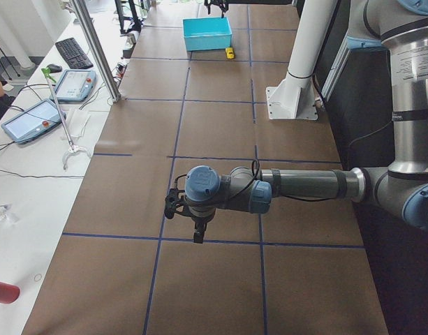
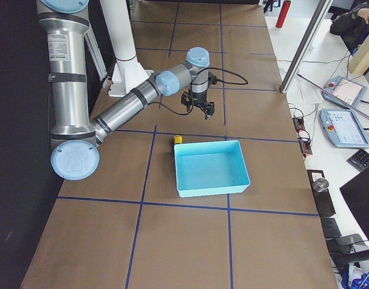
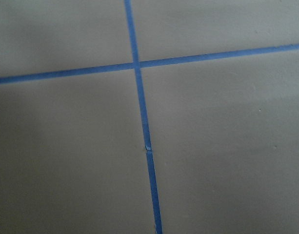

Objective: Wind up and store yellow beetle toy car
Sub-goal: 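Move the right gripper over the car beside the blue bin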

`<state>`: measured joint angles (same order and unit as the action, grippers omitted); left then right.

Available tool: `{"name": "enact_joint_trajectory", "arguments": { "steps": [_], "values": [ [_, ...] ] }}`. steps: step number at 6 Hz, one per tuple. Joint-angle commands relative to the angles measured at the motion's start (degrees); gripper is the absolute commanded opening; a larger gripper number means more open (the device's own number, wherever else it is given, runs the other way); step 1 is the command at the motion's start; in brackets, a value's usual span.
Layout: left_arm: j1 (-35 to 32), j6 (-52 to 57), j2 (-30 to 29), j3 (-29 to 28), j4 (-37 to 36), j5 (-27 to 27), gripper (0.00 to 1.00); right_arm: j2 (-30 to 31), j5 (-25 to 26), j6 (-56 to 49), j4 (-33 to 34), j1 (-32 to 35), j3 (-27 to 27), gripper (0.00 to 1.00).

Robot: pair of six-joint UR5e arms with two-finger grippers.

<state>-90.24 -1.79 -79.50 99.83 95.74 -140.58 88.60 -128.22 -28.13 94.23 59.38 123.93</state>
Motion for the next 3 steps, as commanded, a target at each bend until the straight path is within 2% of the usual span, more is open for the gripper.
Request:
{"name": "enact_joint_trajectory", "arguments": {
  "steps": [1, 2, 3],
  "values": [
    [-0.1, -2.0, 0.0, 0.3, -1.5, 0.3, 1.0, 4.0, 0.3, -7.1, -12.8, -6.6, -3.4, 1.0],
    [0.0, -2.0, -0.5, 0.7, -1.5, 1.8, 1.0, 5.3, 0.6, -7.1, -15.8, -10.2, -3.3, 1.0],
    [0.0, -2.0, 0.4, -0.7, -1.5, 1.9, 1.0, 8.5, 3.2, -6.8, -19.9, -13.9, -3.3, 1.0]
  ]
}}
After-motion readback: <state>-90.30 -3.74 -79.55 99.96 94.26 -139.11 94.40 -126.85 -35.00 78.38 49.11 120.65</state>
